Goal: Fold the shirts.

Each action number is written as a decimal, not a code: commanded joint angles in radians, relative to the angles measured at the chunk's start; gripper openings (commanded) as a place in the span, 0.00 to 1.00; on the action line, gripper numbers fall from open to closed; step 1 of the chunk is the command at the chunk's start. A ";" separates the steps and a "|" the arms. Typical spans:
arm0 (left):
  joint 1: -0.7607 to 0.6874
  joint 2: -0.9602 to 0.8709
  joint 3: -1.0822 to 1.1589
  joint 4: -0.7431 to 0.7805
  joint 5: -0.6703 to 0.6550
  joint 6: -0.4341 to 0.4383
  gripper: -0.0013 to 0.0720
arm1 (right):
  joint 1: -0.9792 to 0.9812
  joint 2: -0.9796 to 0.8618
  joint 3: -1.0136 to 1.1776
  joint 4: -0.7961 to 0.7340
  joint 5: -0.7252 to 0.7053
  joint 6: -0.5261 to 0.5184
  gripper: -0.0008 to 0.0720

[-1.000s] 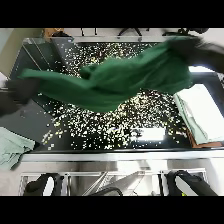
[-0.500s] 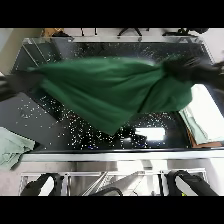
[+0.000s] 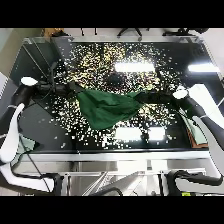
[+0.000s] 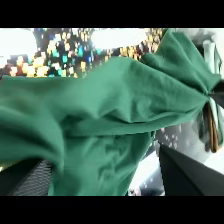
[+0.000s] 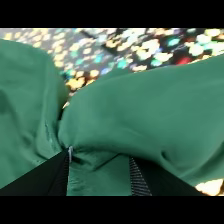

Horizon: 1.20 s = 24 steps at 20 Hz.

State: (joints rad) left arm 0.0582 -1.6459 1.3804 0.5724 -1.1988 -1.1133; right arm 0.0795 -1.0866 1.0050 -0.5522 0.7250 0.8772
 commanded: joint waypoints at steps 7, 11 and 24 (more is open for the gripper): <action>0.066 0.100 0.010 0.230 -0.288 -0.210 0.95 | -0.353 0.085 0.040 -0.062 0.220 0.010 0.75; -0.075 0.326 -0.481 0.165 -0.083 -0.208 0.95 | -0.427 0.061 0.038 -0.062 0.309 0.013 0.73; -0.403 0.420 -0.825 -0.048 0.698 -0.185 0.90 | -0.351 -0.024 0.038 -0.056 0.315 0.008 0.73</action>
State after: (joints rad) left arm -0.3511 -1.2186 0.5438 0.5407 -0.6048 -1.3087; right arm -0.2813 -1.0996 1.0428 -0.6060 1.0363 0.8883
